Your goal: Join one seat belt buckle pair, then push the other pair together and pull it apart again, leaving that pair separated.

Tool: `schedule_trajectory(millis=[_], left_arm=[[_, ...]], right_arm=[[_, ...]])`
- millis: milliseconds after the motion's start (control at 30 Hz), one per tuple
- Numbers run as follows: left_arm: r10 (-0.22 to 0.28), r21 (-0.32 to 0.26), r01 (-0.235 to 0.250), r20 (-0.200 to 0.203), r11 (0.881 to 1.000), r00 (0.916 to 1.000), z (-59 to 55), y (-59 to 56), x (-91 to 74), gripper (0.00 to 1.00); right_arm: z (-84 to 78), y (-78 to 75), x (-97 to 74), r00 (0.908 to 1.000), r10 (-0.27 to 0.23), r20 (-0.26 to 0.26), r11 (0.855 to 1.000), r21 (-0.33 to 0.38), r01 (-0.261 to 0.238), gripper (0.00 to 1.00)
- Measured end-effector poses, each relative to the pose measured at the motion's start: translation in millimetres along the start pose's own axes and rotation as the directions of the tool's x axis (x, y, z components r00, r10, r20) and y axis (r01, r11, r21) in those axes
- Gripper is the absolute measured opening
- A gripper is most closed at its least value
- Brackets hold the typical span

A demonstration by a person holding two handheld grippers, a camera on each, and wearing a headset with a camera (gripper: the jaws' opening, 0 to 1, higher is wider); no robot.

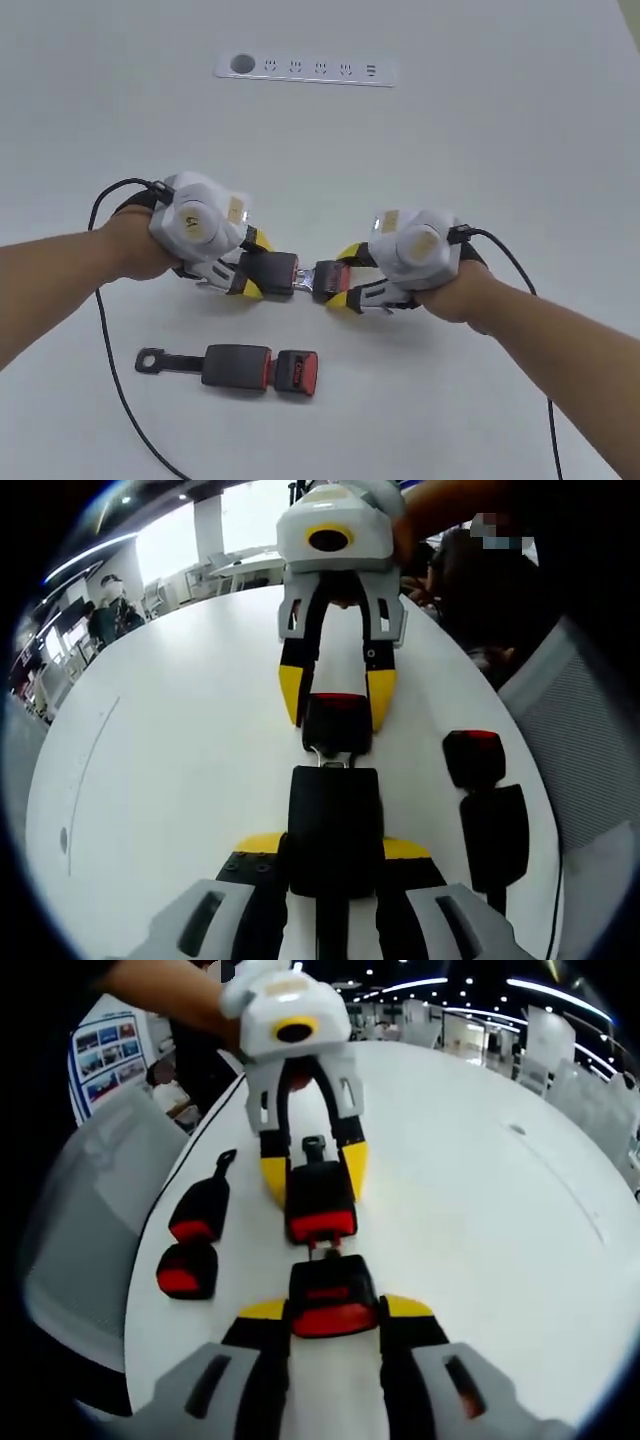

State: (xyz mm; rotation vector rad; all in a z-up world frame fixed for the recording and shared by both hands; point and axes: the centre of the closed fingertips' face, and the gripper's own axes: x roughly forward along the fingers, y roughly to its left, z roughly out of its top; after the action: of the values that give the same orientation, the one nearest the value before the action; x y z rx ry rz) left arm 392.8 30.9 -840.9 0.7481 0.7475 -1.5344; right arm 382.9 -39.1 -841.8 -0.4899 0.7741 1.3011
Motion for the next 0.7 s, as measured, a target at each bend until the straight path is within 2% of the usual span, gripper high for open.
schedule_trajectory(millis=[67,167,700], left_arm=[[0.005,-0.026,-0.005,0.017,1.000,0.9998,0.7,0.4,0.3,0.34],[0.010,-0.032,-0.008,0.035,0.999,0.9993,1.7,0.5,0.9,0.34],[0.004,-0.017,-0.003,0.040,1.000,0.9992,5.6,-2.4,0.0,0.35]], right_arm=[[-1.8,-0.9,-1.8,0.9999,0.002,0.014,1.000,0.003,-0.002,0.34],[-3.7,-0.8,-3.0,0.9998,-0.002,0.022,1.000,-0.001,0.002,0.34],[-26.0,-7.4,-23.4,0.9989,-0.034,0.034,0.999,0.006,0.033,0.35]])
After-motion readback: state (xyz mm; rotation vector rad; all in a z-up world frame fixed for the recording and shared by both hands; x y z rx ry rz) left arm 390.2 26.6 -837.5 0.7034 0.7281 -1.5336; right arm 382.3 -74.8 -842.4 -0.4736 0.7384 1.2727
